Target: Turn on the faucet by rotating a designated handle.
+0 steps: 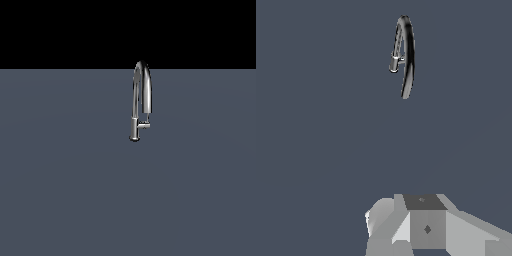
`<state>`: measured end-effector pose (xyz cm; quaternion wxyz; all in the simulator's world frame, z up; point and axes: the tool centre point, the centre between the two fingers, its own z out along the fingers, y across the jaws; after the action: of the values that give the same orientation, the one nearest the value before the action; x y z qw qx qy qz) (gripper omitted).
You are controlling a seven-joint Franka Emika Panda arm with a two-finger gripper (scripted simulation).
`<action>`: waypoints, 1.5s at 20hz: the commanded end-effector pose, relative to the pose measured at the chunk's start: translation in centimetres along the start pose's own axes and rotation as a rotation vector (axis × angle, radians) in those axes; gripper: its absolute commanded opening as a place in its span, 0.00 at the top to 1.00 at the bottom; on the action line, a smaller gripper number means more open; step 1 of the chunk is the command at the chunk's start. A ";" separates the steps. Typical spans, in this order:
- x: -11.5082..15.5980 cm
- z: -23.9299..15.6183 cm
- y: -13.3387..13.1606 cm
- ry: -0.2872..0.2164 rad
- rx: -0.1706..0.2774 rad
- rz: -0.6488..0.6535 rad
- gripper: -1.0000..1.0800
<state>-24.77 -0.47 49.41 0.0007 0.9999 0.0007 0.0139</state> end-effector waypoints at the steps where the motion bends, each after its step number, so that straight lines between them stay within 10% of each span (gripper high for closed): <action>1: 0.0 0.0 0.0 0.000 0.000 0.000 1.00; 14: 2.4 0.3 -0.1 -0.051 0.044 0.047 1.00; 30: 10.8 2.3 0.4 -0.241 0.208 0.218 1.00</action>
<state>-14.80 -0.72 47.64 -0.0952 0.9860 -0.0971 -0.0961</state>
